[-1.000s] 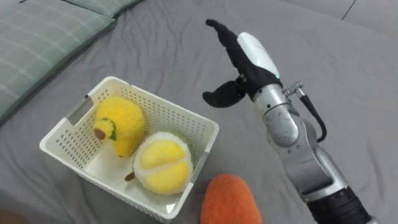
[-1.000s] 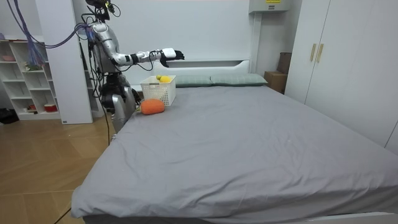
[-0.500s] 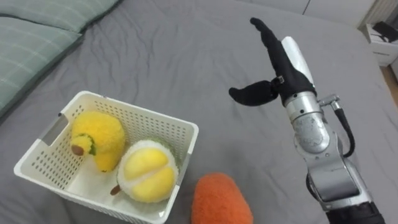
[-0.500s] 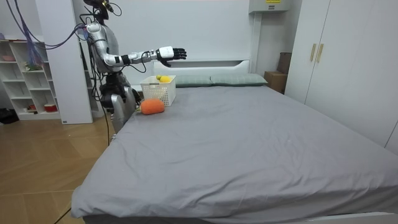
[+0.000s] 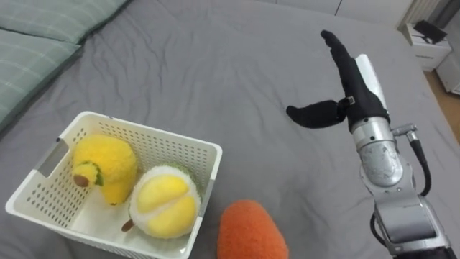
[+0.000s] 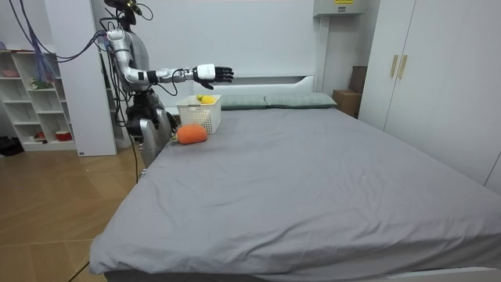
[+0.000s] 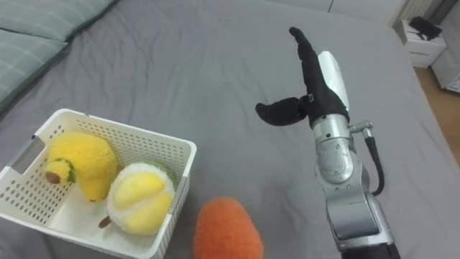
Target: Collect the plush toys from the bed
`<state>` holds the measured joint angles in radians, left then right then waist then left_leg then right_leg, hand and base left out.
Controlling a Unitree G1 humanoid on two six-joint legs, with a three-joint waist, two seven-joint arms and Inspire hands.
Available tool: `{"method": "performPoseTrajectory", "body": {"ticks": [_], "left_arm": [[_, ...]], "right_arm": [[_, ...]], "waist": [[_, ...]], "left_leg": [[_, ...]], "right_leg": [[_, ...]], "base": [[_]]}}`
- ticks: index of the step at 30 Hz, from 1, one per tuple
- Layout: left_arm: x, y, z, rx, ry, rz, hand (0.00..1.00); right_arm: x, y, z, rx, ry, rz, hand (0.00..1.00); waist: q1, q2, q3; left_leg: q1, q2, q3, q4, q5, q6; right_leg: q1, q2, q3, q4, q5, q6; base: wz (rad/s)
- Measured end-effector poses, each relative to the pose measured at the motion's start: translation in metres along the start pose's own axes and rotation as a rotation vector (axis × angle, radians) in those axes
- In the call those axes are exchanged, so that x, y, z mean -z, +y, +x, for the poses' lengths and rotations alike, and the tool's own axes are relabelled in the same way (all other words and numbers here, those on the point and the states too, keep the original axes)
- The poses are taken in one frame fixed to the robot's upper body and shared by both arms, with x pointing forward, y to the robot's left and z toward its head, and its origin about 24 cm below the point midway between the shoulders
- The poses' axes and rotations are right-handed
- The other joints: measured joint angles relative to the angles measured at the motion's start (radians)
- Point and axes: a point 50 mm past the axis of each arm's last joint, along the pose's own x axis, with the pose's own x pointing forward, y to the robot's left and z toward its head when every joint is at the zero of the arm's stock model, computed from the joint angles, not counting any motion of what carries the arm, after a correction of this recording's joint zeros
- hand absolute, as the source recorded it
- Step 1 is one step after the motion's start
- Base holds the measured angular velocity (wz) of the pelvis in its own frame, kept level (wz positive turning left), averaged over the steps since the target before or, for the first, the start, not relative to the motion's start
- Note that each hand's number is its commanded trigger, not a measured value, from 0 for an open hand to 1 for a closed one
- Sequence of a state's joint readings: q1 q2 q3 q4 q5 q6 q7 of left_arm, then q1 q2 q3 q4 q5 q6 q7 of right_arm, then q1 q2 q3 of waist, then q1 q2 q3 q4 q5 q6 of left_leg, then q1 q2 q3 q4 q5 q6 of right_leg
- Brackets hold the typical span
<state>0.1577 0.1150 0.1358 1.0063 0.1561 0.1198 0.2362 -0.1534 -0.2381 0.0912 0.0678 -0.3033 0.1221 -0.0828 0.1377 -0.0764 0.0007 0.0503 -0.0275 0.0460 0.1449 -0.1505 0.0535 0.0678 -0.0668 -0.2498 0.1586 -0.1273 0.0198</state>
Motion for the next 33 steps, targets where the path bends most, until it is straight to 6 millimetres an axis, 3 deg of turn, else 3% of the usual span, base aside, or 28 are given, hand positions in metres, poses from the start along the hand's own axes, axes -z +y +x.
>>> {"method": "performPoseTrajectory", "body": {"ticks": [10, 19, 26, 33], "left_arm": [[-0.003, -0.002, -0.001, 0.01, -0.01, -0.021, 0.0], [-0.005, -0.001, -0.001, 0.019, -0.016, -0.021, 0.0], [-0.008, 0.004, 0.001, 0.021, -0.031, -0.017, 0.0], [-0.014, 0.004, 0.002, 0.021, -0.037, -0.015, 0.0]], "right_arm": [[0.043, 0.046, -0.033, -0.323, 0.179, -0.022, 0.0], [0.047, 0.061, -0.042, -0.522, 0.225, -0.093, 0.0], [0.077, 0.081, -0.059, -0.73, 0.383, -0.133, 0.0], [0.089, 0.098, -0.074, -0.907, 0.466, -0.192, 0.0]], "waist": [[-0.001, 0.009, 0.0074], [0.011, 0.006, 0.0068], [0.041, -0.015, 0.0095], [0.063, -0.022, 0.0111]], "left_leg": [[-0.004, -0.002, -0.011, 0.0, -0.006, 0.001], [-0.005, -0.002, -0.014, 0.0, -0.006, 0.002], [-0.005, -0.002, -0.014, 0.004, -0.006, 0.001], [-0.01, -0.002, -0.014, 0.002, -0.009, 0.002]], "right_leg": [[0.005, 0.0, -0.004, -0.004, 0.0, 0.002], [0.001, 0.0, -0.005, -0.007, -0.001, 0.003], [0.005, 0.001, -0.002, -0.007, -0.001, 0.003], [-0.001, 0.002, -0.001, -0.007, -0.001, 0.003]], "base": [[0.01], [0.0], [0.01], [0.0]]}}
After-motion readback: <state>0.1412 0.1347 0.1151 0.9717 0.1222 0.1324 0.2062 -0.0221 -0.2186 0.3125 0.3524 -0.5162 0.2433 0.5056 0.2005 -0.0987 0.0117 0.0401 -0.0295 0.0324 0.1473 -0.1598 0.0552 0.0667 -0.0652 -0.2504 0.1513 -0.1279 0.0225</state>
